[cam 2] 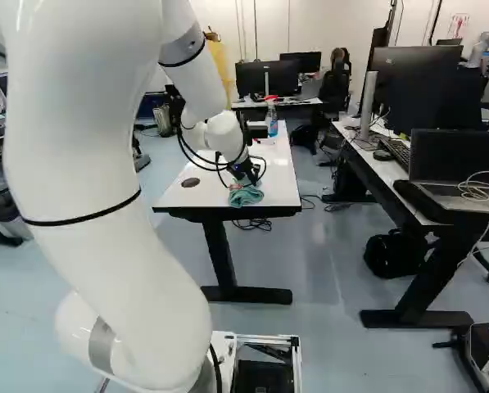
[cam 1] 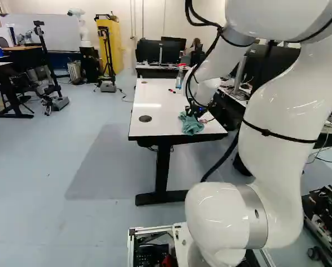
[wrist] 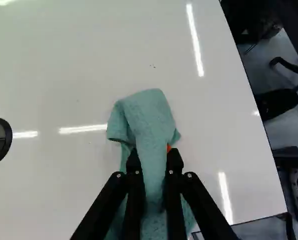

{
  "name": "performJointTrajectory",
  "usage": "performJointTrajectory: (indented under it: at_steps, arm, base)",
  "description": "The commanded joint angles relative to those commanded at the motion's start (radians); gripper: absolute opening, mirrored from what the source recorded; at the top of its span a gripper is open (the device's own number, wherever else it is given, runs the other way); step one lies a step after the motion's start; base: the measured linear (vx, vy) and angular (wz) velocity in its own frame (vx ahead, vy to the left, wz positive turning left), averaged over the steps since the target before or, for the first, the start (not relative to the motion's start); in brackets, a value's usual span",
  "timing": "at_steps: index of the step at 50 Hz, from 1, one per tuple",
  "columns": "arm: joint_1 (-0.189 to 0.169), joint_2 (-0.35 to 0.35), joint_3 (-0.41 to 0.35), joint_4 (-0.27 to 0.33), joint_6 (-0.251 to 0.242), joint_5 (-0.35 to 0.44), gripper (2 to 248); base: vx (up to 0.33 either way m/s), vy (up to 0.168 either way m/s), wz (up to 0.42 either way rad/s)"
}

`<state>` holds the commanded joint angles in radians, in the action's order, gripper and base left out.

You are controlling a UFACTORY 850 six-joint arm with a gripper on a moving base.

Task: Clean the table with the green towel

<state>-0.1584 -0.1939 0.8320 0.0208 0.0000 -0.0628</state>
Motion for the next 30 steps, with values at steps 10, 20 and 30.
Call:
performJointTrajectory:
  at_steps: [10, 20, 30]
  arm:
    - [0.017, -0.038, 0.044, 0.0, 0.0, 0.0, 47]
    - [0.046, -0.036, 0.042, 0.0, 0.0, 0.0, 47]
    - [0.079, -0.02, 0.023, 0.0, 0.0, 0.0, 47]
  base:
    - [0.0, 0.0, 0.0]
    - [0.0, 0.0, 0.0]
    - [0.0, 0.0, 0.0]
